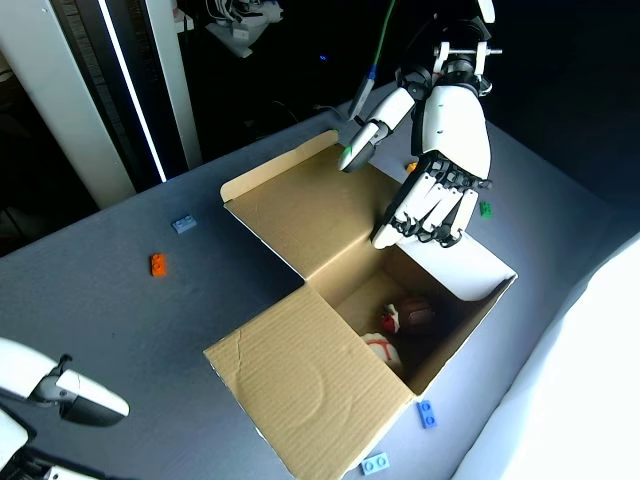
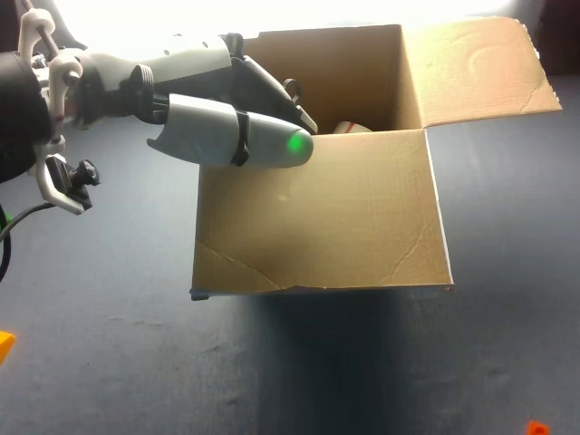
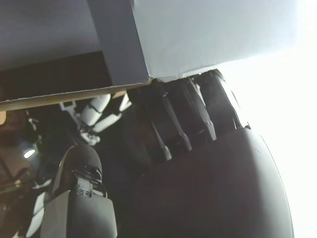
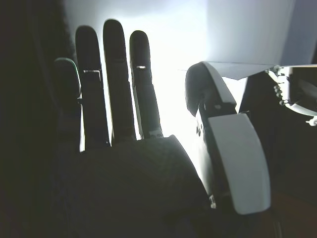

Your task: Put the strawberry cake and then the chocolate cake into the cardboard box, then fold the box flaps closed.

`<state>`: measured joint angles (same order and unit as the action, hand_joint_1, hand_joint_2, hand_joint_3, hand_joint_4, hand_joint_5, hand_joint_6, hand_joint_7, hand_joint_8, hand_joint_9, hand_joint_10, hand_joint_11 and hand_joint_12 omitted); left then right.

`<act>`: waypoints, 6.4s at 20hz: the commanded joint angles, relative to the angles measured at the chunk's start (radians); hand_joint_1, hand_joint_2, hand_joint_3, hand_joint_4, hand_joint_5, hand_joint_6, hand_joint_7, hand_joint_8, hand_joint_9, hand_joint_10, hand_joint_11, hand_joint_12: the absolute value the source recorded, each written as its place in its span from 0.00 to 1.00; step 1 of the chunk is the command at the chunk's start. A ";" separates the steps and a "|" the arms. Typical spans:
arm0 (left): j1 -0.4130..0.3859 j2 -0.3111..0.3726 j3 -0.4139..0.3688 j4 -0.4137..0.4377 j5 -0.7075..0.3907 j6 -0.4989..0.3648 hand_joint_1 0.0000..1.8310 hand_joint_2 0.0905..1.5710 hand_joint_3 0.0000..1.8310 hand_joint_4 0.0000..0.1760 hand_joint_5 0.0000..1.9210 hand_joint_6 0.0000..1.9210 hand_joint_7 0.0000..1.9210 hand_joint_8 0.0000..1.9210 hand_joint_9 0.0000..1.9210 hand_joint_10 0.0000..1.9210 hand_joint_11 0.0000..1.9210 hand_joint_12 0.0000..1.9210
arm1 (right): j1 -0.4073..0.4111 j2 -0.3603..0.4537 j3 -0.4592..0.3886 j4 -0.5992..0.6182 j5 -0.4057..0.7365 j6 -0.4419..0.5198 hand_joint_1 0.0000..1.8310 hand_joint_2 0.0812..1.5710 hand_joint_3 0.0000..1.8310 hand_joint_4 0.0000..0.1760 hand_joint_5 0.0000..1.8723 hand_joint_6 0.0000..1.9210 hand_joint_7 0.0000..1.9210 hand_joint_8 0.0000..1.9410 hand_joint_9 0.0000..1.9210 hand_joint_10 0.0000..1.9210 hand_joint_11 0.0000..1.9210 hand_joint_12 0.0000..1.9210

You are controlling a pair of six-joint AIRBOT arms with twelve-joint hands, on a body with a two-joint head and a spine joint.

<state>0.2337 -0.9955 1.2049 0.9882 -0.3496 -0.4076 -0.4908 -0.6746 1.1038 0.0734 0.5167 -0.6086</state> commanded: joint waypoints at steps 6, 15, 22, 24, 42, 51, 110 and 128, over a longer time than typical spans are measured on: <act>-0.016 -0.003 0.003 -0.152 -0.060 0.112 0.11 0.72 0.00 0.00 0.42 0.00 0.52 0.00 0.37 0.42 0.22 0.72 | -0.017 0.014 0.010 -0.034 0.113 0.061 0.11 0.86 0.00 0.00 0.32 0.22 0.43 0.03 0.26 0.54 0.06 0.94; -0.111 -0.002 0.040 -0.151 -0.091 0.106 0.13 0.71 0.00 0.00 0.43 0.00 0.52 0.00 0.40 0.36 0.23 0.68 | -0.038 0.001 0.071 -0.386 0.185 0.281 0.11 0.86 0.00 0.00 0.31 0.23 0.43 0.03 0.26 0.55 0.06 0.95; -0.189 0.022 0.097 0.085 -0.069 -0.067 0.13 0.72 0.00 0.00 0.44 0.00 0.53 0.00 0.41 0.35 0.24 0.68 | -0.044 -0.022 0.079 -0.406 0.125 0.175 0.09 0.86 0.00 0.00 0.30 0.24 0.42 0.02 0.24 0.58 0.05 0.96; -0.197 0.042 0.102 0.129 -0.052 -0.100 0.13 0.72 0.00 0.00 0.43 0.00 0.52 0.00 0.40 0.35 0.24 0.68 | -0.045 -0.038 0.076 -0.337 0.083 0.058 0.11 0.86 0.00 0.00 0.29 0.24 0.42 0.02 0.24 0.58 0.05 0.95; 0.022 0.271 0.003 0.119 0.042 -0.205 0.11 0.72 0.00 0.00 0.43 0.00 0.52 0.00 0.42 0.30 0.22 0.69 | -0.016 -0.184 0.089 -0.118 0.110 -0.362 0.12 0.85 0.00 0.00 0.24 0.17 0.36 0.00 0.23 0.46 0.05 0.93; 0.151 0.317 -0.075 -0.014 -0.017 -0.205 0.07 0.73 0.00 0.00 0.43 0.00 0.51 0.00 0.41 0.28 0.22 0.67 | 0.157 -0.293 0.183 -0.180 0.043 -0.394 0.13 0.84 0.00 0.00 0.25 0.16 0.37 0.00 0.24 0.47 0.06 0.93; 0.250 0.383 -0.313 -0.255 -0.032 -0.222 0.09 0.73 0.00 0.00 0.43 0.00 0.52 0.00 0.40 0.34 0.23 0.70 | 0.538 -0.266 0.108 -0.336 -0.229 -0.232 0.14 0.84 0.00 0.00 0.22 0.19 0.34 0.01 0.21 0.51 0.04 0.93; 0.136 0.377 -0.293 -0.253 -0.046 -0.218 0.07 0.74 0.00 0.00 0.43 0.00 0.52 0.00 0.38 0.35 0.21 0.71 | 0.231 0.094 -0.160 0.058 -0.017 -0.208 0.11 0.85 0.00 0.00 0.21 0.21 0.34 0.00 0.21 0.48 0.06 0.93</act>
<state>0.3809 -0.6228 0.9100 0.7681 -0.3237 -0.6201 -0.2653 -0.5934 0.9428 0.1230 0.3737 -0.8242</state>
